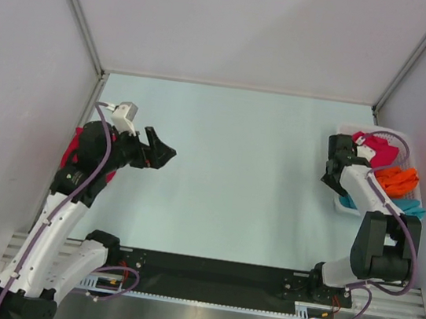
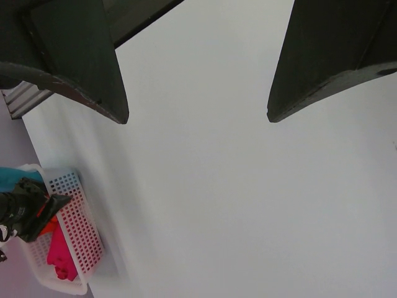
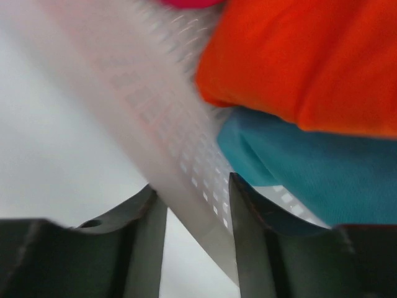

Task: Fold and stack the t-shirts
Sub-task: Grab crumpled tshirt from bin with the right arm

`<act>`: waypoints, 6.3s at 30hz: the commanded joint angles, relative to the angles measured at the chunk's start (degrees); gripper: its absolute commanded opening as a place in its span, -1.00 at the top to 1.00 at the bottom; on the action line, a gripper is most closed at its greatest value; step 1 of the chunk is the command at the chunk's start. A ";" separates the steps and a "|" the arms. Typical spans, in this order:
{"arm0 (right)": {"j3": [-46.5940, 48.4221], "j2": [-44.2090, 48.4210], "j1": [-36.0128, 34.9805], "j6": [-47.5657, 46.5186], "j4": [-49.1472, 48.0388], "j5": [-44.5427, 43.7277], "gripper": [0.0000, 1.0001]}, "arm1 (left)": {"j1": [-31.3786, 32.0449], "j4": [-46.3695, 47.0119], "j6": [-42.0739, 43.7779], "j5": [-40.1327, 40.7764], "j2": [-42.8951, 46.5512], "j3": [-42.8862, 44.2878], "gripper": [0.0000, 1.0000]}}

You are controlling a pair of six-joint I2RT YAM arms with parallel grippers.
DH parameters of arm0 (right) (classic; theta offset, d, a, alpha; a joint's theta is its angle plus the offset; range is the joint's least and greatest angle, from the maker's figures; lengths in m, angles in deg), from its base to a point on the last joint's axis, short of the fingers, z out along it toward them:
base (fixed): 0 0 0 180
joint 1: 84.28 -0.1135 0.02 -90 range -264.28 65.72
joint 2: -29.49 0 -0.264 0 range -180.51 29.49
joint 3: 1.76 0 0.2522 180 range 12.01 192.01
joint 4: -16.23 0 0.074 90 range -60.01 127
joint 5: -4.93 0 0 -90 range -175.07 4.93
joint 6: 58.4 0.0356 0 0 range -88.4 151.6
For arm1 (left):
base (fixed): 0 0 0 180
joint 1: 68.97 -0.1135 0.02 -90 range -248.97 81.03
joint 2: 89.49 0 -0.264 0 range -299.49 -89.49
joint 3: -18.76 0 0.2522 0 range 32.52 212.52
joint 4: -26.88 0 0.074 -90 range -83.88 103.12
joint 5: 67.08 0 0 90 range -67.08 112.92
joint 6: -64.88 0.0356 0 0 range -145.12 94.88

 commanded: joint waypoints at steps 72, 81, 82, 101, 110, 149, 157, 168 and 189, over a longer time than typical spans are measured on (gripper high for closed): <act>30.60 -37.44 -26.78 -6.54 0.96 29.11 1.00 | -6.25 -3.04 0.50 -4.10 1.01 1.55 -0.99; 23.01 -34.71 -42.07 -2.05 -3.97 35.38 1.00 | -6.25 -1.28 -0.11 -4.97 -0.22 0.67 -0.99; 23.10 -34.63 -42.60 -1.79 -3.70 35.21 1.00 | -6.25 -1.11 -0.20 -5.32 -0.57 0.50 -0.99; 55.16 -36.91 -39.97 -4.95 11.58 30.55 0.32 | -6.25 0.57 -0.55 -6.56 -1.10 -2.14 -0.99; 63.27 -36.39 -38.92 -5.74 16.16 26.24 0.19 | -6.25 0.13 0.06 -5.76 -0.75 -2.84 -0.99; 48.15 -28.21 -29.25 -7.24 13.09 20.70 -0.08 | -6.25 0.74 -0.38 -6.12 -0.67 -3.63 -0.99; 45.08 -29.71 -29.51 -6.62 10.19 25.00 -0.18 | -6.25 0.65 -0.20 -5.94 -0.75 -3.55 -0.99; 44.11 -33.48 -33.73 -6.18 8.08 29.31 -0.25 | -6.25 1.09 -0.47 -6.12 -1.19 -3.37 -0.99; 60.87 -29.97 -36.19 -11.80 16.06 13.50 1.00 | -6.25 1.36 -0.55 -6.73 -1.54 -2.75 -0.99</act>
